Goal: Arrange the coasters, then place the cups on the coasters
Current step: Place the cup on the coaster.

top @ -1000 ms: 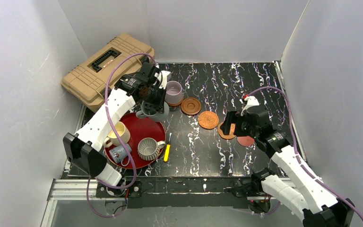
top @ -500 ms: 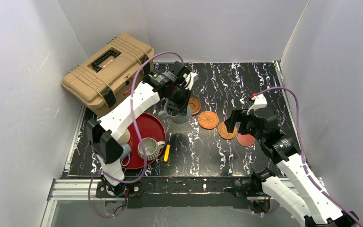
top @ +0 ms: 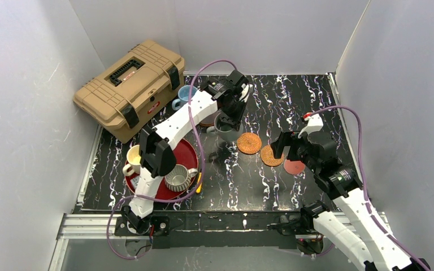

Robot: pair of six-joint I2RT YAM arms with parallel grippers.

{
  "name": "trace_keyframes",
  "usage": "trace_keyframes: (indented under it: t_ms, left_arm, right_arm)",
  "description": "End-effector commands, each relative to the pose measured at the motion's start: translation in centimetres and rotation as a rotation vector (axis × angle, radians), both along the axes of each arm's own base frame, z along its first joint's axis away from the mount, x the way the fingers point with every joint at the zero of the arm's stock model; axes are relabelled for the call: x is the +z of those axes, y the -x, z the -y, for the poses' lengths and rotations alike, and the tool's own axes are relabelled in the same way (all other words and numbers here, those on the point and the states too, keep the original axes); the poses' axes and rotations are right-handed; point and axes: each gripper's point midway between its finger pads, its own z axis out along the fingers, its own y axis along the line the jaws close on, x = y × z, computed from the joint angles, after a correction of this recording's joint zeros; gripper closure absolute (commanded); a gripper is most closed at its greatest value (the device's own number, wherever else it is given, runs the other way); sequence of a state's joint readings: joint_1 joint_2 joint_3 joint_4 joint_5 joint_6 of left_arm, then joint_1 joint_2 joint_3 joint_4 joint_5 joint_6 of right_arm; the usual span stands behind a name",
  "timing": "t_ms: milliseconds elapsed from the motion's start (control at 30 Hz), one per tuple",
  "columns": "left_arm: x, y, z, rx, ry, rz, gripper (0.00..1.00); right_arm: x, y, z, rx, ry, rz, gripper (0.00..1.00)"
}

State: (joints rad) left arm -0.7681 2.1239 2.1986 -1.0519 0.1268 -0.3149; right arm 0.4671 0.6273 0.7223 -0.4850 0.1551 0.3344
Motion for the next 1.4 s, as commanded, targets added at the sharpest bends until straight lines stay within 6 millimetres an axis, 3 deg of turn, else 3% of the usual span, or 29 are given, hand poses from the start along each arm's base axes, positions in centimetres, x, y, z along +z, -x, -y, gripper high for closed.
trace_keyframes:
  t_ms: [0, 333, 1100, 1367]
  left_arm:
    - [2.3, -1.8, 1.0, -0.043, 0.031, 0.105, 1.00]
    - [0.5, -4.2, 3.0, -0.128, 0.035, 0.158, 1.00]
    - [-2.6, -7.7, 2.6, -0.155, 0.014, 0.194, 1.00]
    - [-3.0, -7.6, 1.7, -0.136, -0.016, 0.179, 1.00]
  right_arm:
    - [1.3, -0.5, 0.1, -0.002, -0.001, 0.070, 0.02]
    - [1.5, -0.3, 0.4, -0.009, 0.005, 0.084, 0.02]
    - [1.6, 0.0, 0.5, -0.006, -0.004, 0.102, 0.02]
    - [1.3, -0.1, 0.5, -0.005, -0.004, 0.098, 0.02]
